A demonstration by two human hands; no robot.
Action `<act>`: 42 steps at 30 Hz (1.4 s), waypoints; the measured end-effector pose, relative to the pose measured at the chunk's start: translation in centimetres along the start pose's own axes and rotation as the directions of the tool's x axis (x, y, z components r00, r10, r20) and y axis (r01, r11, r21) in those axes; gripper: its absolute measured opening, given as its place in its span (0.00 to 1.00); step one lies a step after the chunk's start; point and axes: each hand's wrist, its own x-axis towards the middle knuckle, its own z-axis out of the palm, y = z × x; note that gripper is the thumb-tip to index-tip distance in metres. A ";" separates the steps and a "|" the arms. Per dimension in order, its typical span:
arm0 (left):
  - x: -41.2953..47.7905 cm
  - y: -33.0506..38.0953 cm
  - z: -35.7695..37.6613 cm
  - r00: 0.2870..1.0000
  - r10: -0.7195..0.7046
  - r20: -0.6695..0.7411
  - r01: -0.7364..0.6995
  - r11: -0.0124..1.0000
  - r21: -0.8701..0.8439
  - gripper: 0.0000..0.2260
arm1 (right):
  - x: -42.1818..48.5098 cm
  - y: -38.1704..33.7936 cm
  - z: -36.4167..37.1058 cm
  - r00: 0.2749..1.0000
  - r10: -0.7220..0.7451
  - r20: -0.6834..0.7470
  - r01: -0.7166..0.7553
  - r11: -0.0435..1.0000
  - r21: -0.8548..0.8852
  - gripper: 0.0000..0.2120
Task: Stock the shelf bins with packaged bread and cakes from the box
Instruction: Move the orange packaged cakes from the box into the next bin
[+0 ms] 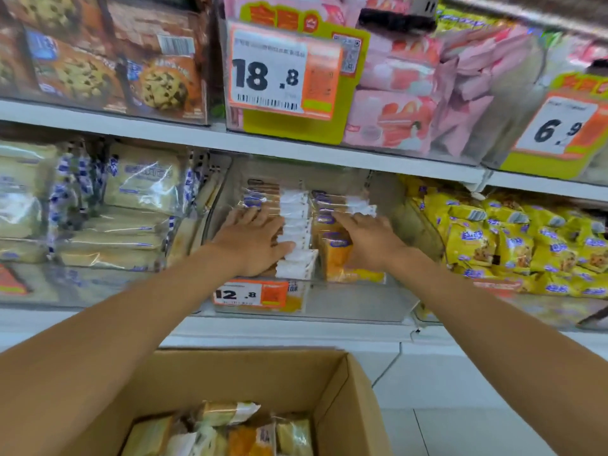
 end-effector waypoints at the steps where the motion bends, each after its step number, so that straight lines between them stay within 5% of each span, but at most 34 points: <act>1: 0.0 0.0 0.1 1.000 0.002 -0.012 -0.002 1.000 0.003 0.31 | -0.3 0.1 0.8 1.000 -0.007 -0.028 0.007 1.000 0.011 0.50; 5: 0.0 0.0 0.3 0.999 -0.001 -0.044 0.002 1.000 0.015 0.31 | -0.8 0.6 2.1 0.992 -0.110 -0.068 0.104 0.991 -0.082 0.51; 10: -0.5 0.1 0.4 0.998 -0.002 -0.057 0.003 1.000 0.018 0.32 | 0.7 0.0 1.7 0.969 -0.022 -0.245 0.017 1.000 -0.022 0.48; 16: -0.6 0.1 0.3 0.999 -0.004 -0.054 0.005 1.000 0.011 0.31 | 0.3 1.0 1.6 0.978 -0.162 -0.129 0.166 0.986 0.022 0.59; 20: -0.7 0.2 0.2 0.998 -0.002 -0.060 0.003 1.000 0.008 0.31 | -0.4 2.1 1.7 0.989 -0.146 -0.014 0.141 0.974 -0.178 0.59; 27: -0.8 0.1 0.2 0.998 -0.003 -0.064 0.003 1.000 0.002 0.31 | 0.7 0.5 1.7 0.983 -0.145 -0.109 0.118 0.967 -0.227 0.58; 31: -0.7 0.1 0.1 0.998 0.000 -0.060 0.000 1.000 -0.013 0.31 | 0.3 0.7 0.8 0.987 -0.157 -0.017 0.153 0.977 -0.147 0.60; 34: -1.0 0.1 -0.5 0.995 0.005 -0.098 -0.016 0.994 -0.111 0.31 | -1.0 -0.4 -0.9 0.986 -0.101 -0.133 0.117 0.987 0.114 0.51; 37: -3.5 0.8 -1.4 0.940 -0.037 -0.338 -0.071 0.951 -0.300 0.21 | -3.5 -2.7 -2.3 0.938 0.067 -0.340 0.082 0.911 0.405 0.29; 40: -8.2 2.2 -1.5 0.879 -0.142 -0.455 -0.088 0.890 -0.448 0.06 | -6.7 -6.2 -2.6 0.887 0.142 -0.439 0.124 0.843 0.523 0.12; 42: -10.9 2.3 0.0 0.887 -0.215 -0.408 -0.043 0.843 -0.537 0.07 | -8.7 -9.0 -1.6 0.859 0.149 -0.490 0.185 0.801 0.569 0.08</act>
